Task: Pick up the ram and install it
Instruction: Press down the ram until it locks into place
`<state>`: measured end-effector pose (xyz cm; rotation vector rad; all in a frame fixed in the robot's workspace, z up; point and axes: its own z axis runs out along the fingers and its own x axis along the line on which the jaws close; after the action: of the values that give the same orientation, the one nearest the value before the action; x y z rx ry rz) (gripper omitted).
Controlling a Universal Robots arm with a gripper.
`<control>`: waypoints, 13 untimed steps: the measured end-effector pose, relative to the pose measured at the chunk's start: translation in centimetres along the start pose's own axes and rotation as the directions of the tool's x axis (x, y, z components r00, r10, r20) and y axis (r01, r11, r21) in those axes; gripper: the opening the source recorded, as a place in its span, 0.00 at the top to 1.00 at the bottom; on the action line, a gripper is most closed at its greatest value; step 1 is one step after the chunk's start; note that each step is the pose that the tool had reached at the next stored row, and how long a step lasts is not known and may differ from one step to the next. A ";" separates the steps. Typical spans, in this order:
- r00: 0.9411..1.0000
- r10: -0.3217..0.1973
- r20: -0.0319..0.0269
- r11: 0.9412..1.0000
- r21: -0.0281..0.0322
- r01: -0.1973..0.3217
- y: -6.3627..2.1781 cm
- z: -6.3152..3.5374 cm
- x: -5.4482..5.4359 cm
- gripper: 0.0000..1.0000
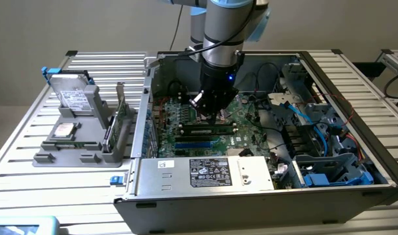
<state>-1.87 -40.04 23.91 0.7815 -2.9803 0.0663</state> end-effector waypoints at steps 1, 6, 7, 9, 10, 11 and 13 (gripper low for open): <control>1.000 0.007 -0.003 1.000 0.006 -0.007 0.00 0.00 0.0 0.89; 0.999 0.046 -0.011 0.999 0.025 -0.046 0.00 0.00 0.0 0.89; 0.998 0.056 -0.011 0.998 0.026 -0.056 -0.01 -0.01 0.0 0.89; 0.997 0.078 -0.011 0.997 0.025 -0.078 0.00 0.00 0.0 0.89; 0.996 0.089 -0.011 0.996 0.024 -0.089 0.00 0.00 0.0 0.89; 0.995 0.101 -0.010 0.995 0.024 -0.100 0.00 0.00 0.0 0.89; 0.992 0.122 -0.010 0.992 0.023 -0.122 0.00 -0.01 0.0 0.89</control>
<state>-1.87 -40.04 23.92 0.5979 -3.0191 0.1099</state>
